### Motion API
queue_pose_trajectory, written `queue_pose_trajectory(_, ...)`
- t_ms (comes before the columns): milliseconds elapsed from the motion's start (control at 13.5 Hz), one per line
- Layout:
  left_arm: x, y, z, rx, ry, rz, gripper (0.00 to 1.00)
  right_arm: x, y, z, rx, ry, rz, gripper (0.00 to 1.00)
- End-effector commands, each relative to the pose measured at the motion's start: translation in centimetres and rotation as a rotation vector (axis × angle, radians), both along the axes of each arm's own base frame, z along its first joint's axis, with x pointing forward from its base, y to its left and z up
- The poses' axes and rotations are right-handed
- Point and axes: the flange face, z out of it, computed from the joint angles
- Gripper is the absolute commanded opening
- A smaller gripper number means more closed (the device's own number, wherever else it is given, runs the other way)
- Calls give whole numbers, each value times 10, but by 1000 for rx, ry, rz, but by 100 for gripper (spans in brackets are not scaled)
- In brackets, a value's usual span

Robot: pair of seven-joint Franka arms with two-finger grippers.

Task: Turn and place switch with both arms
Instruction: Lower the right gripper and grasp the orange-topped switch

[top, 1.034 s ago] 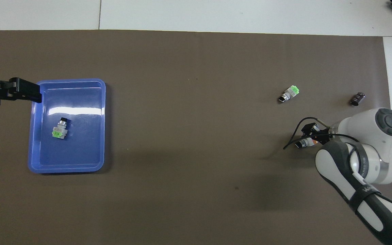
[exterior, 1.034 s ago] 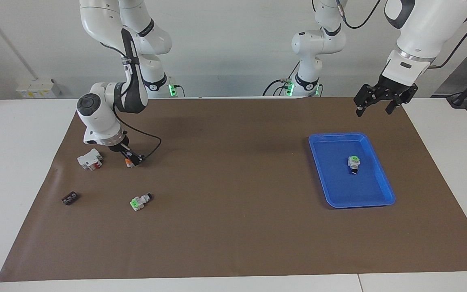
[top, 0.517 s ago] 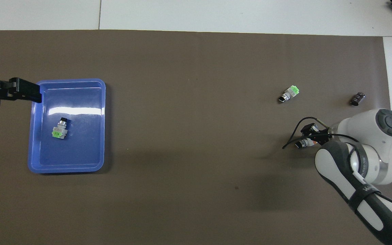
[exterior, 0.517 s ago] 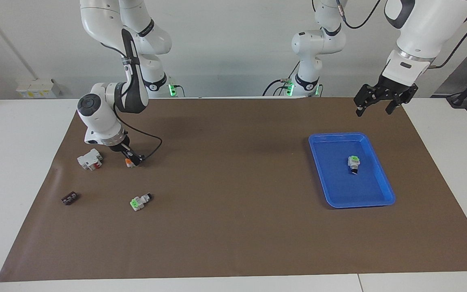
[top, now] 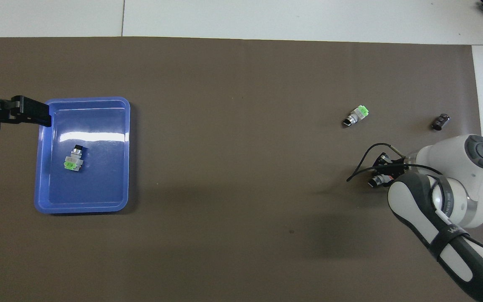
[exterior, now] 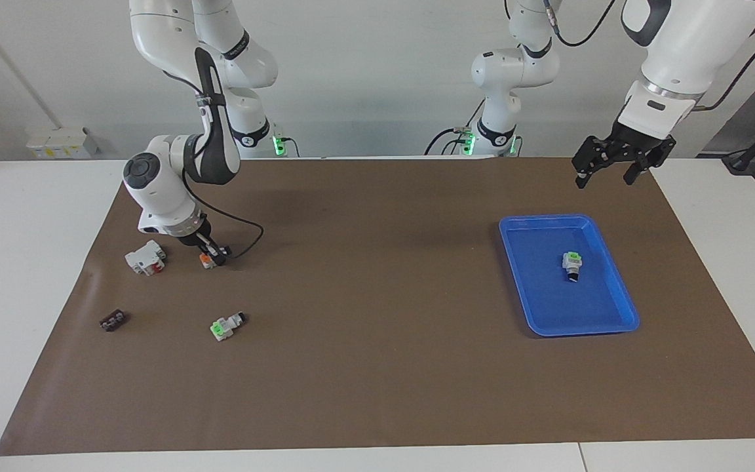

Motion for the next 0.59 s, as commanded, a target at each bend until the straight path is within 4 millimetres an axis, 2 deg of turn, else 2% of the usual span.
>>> queue_pose_trajectory(0,-8,4,1,3,0,-1,100,0,-5,-2,9,-34,7,16)
queue_pose_trajectory(74,-8,4,2,3,-2,-1,100,0,-4,-3,9,-31,7,0)
queue_pose_trajectory(296,-8,4,1,3,0,-1,100,2,7,6,40,-13,-10,0)
queue_pose_trajectory(517,-8,4,1,3,0,-1,100,25,21,50,239,11,-139,0)
